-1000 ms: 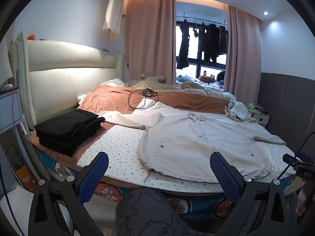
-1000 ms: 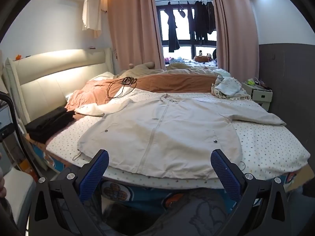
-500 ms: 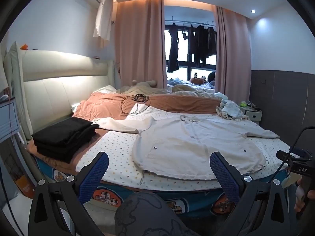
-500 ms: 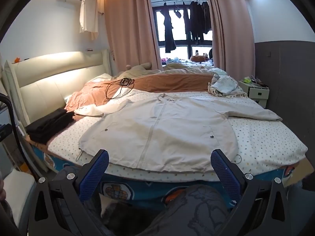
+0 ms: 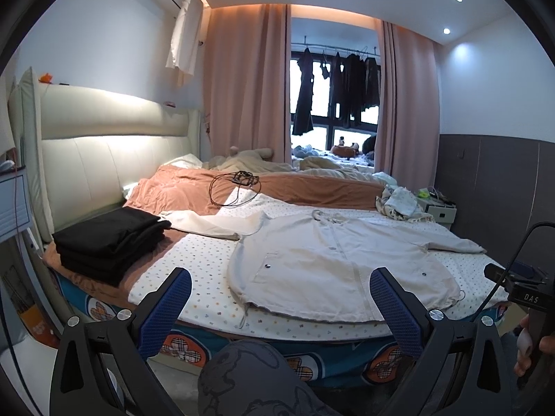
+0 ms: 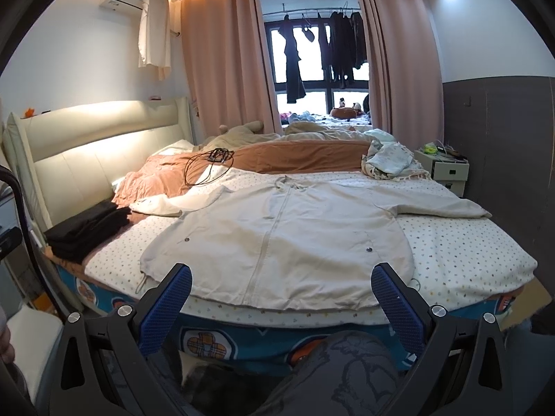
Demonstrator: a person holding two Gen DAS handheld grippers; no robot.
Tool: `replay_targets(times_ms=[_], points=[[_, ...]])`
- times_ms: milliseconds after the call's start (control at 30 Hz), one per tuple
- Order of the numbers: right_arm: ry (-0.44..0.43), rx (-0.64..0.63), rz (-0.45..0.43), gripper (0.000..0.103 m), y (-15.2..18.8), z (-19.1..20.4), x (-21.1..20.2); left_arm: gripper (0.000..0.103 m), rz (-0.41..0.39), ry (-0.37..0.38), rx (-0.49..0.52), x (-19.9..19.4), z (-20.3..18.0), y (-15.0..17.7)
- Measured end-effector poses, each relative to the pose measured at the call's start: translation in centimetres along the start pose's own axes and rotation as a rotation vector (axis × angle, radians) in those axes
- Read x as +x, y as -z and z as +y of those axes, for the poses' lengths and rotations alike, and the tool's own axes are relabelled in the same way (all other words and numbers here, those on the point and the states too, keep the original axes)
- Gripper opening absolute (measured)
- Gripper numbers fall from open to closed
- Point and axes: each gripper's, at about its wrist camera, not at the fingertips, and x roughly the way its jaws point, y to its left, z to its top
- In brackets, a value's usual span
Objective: Fold large clothes
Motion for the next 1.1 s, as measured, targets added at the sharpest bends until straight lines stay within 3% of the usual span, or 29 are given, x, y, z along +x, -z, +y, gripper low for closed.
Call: replay_targets(times_ms=[1100], points=[[-0.016,-0.037,-0.003,0.103,-0.2,1.6,-0.4,0.103,0.005,0.008,-0.013,-0.1,0.6,0.0]])
